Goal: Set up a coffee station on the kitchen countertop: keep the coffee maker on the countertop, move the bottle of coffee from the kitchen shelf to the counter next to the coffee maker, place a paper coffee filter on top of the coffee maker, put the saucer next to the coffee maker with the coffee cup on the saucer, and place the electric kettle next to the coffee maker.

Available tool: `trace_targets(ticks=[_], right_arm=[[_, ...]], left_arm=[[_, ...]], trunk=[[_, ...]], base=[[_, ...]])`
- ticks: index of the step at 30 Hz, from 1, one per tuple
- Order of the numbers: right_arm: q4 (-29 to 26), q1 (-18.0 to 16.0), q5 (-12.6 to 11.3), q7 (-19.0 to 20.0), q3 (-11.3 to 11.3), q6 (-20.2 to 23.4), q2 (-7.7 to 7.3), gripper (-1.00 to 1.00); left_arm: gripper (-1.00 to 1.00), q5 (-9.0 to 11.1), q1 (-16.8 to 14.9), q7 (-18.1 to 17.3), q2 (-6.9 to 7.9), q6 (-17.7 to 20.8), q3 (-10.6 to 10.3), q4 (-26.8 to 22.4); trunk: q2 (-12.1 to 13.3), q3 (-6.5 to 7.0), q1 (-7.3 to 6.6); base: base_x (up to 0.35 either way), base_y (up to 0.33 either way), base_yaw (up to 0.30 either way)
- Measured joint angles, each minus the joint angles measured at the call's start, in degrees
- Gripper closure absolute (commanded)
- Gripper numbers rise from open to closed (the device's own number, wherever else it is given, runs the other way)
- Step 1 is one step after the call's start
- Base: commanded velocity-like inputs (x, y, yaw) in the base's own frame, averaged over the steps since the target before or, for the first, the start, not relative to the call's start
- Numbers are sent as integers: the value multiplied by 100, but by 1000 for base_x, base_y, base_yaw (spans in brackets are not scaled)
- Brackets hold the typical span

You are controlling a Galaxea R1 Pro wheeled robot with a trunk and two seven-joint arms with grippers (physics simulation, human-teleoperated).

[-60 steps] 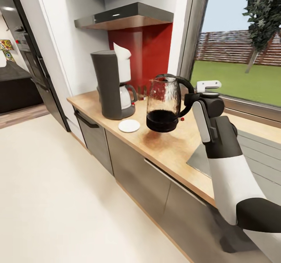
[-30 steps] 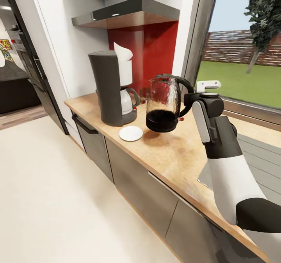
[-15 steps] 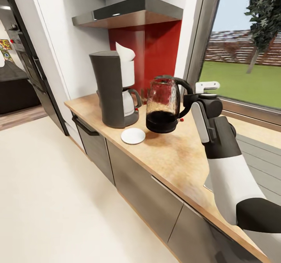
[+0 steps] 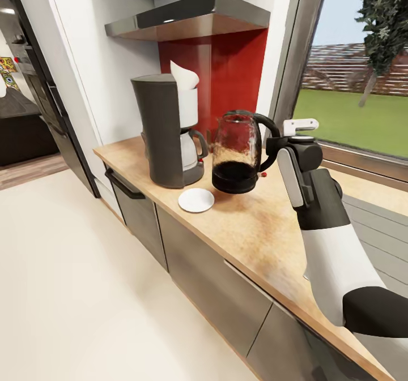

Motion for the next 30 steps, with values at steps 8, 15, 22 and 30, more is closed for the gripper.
trace_targets(ticks=[8, 15, 22, 30], right_arm=[[0, 2, 4, 0, 0, 1, 2, 100], [1, 1, 4, 0, 0, 2, 0, 100], [0, 2, -6, 0, 0, -2, 2, 100], [41, 2, -6, 0, 0, 0, 0, 100]], left_arm=[[-100, 0, 0, 0, 4, 0, 1, 3], [-100, 0, 0, 0, 8, 0, 0, 2], [-100, 0, 0, -1, 9, 0, 0, 2], [-100, 0, 0, -2, 9, 0, 0, 4]], trunk=[[0, 0, 0], [0, 0, -1], [0, 0, -1], [0, 0, 0]], base=[[44, 4, 0], [72, -18, 0], [68, -3, 0], [73, 0, 0]])
